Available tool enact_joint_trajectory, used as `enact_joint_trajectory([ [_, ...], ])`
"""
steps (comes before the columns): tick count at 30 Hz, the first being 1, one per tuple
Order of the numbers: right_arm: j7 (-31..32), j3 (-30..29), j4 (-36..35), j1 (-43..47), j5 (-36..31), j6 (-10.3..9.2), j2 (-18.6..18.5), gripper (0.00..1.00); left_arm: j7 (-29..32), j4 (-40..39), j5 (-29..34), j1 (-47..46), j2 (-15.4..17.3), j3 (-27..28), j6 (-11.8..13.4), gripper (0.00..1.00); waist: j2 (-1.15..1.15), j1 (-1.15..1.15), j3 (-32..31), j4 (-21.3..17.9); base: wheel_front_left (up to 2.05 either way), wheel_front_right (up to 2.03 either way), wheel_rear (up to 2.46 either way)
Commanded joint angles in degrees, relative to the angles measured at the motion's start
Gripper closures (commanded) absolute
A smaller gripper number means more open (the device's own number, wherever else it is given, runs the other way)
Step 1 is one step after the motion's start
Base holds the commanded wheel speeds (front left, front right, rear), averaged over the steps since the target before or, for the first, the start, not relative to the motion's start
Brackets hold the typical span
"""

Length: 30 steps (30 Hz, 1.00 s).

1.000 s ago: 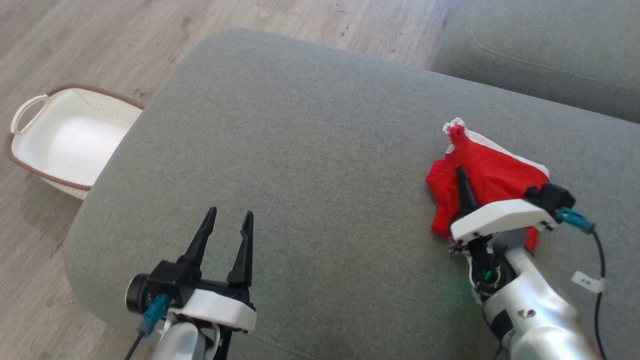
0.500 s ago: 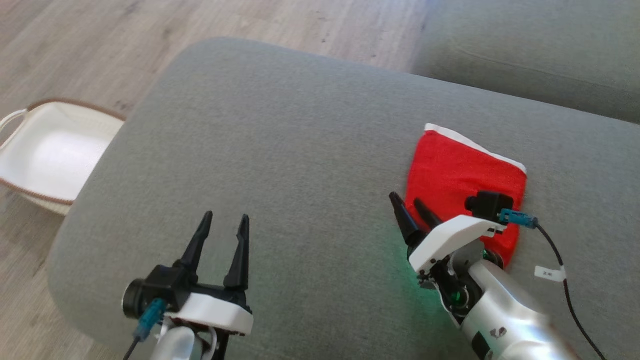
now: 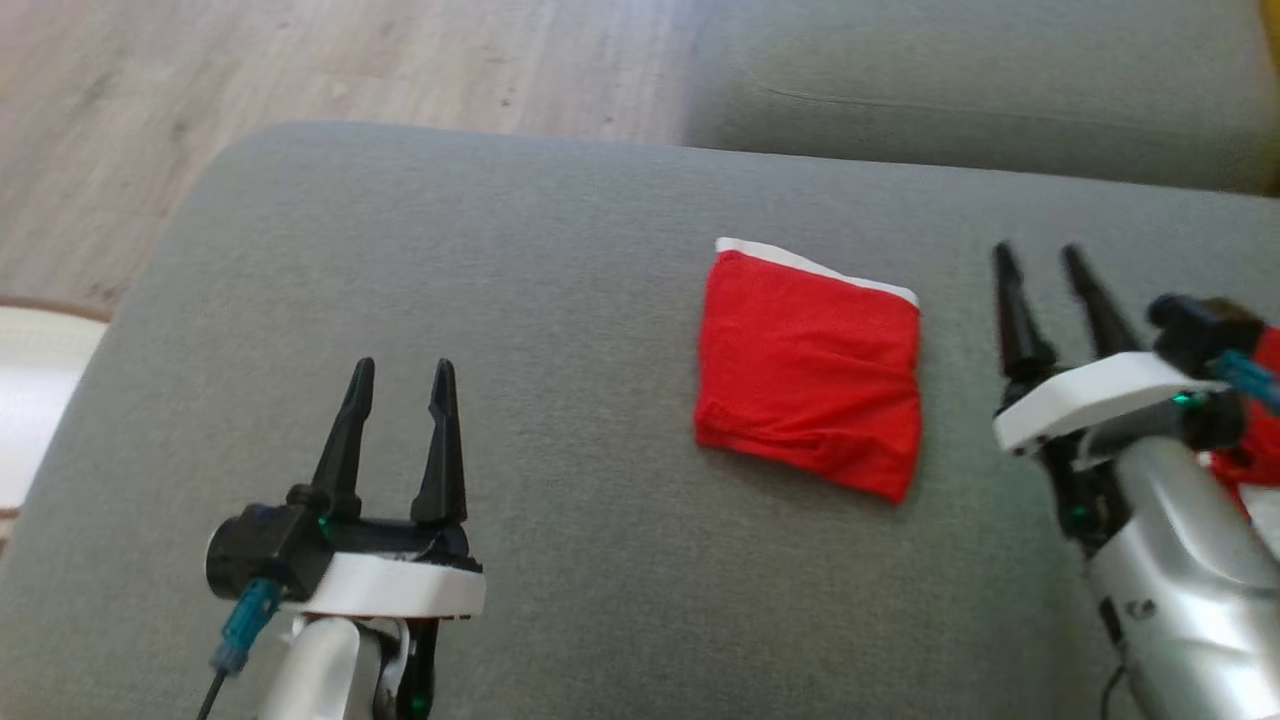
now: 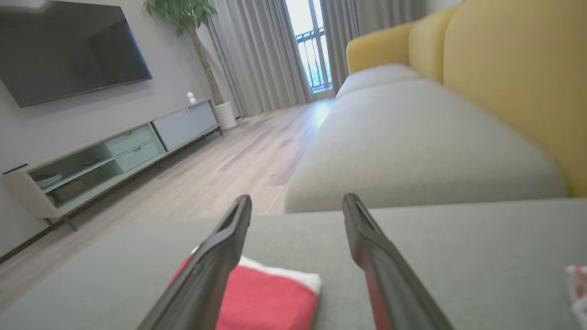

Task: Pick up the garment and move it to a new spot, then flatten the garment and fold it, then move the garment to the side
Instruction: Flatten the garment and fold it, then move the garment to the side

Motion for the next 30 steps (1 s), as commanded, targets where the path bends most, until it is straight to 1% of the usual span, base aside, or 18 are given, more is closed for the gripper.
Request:
enact_joint_trajectory([
  [1,-0.7,-2.2,-4.3,0.5,-4.1,0.43,0.0,0.00,-0.5,-2.6,0.0,-2.3,0.4,2.0,0.6,0.00,0.00,0.00,0.4,-1.8,0.00,0.00,0.00],
  [4,-0.8,-8.4,-10.8,5.1,-12.4,0.43,1.8,0.00,-0.5,-3.6,0.0,-1.9,0.4,2.2,0.8,0.00,0.00,0.00,0.6,-3.0,0.00,0.00,0.00],
  [7,-0.8,-13.4,-16.3,10.3,-18.5,0.43,5.2,0.00,-0.5,-3.0,0.9,-1.3,0.4,2.0,0.6,0.00,0.00,0.00,0.6,-3.9,0.00,0.00,0.00],
  [10,-0.4,-16.6,-20.8,14.8,-22.2,0.43,7.9,0.00,-0.5,-2.6,1.4,-0.9,0.4,2.1,0.4,0.00,0.00,0.00,0.7,-4.6,0.00,0.00,0.00],
  [12,0.2,-17.8,-23.3,17.2,-24.0,0.43,8.8,0.00,-0.5,-2.6,1.3,-0.7,0.4,2.0,0.3,0.00,0.00,0.00,1.0,-4.9,0.00,0.00,0.00],
  [16,1.5,-18.6,-26.9,20.3,-25.3,0.43,9.6,0.00,-0.5,-2.4,1.8,-0.3,0.4,1.9,0.1,0.00,0.00,0.00,1.3,-5.4,0.00,0.00,0.00],
  [19,2.2,-18.6,-28.1,21.0,-25.2,0.43,9.7,0.00,-0.5,-2.3,2.0,-0.3,0.4,1.9,0.0,0.00,0.00,0.00,1.5,-5.5,0.00,0.00,0.00],
  [20,2.4,-18.5,-28.6,21.3,-24.7,0.43,9.7,0.00,-0.5,-2.3,2.0,-0.3,0.4,1.9,0.0,0.00,0.00,0.00,1.6,-5.4,0.00,0.00,0.00],
  [21,3.1,-18.8,-28.9,21.5,-22.0,0.43,9.8,0.00,-0.5,-2.2,2.0,-0.4,0.4,1.9,-0.1,0.00,0.00,0.00,1.8,-5.3,0.00,0.00,0.00],
  [26,3.9,-19.0,-29.9,21.1,-21.8,0.43,9.8,0.00,-0.5,-2.2,1.7,-1.1,0.4,1.0,-0.3,0.00,0.00,0.00,2.9,-4.3,0.00,0.00,0.00],
  [30,5.7,-17.9,-30.1,19.2,-21.5,0.43,9.8,0.00,-0.5,-3.7,1.2,-2.0,0.4,0.5,-0.4,0.00,0.00,0.00,4.9,-3.2,0.00,0.00,0.00],
])
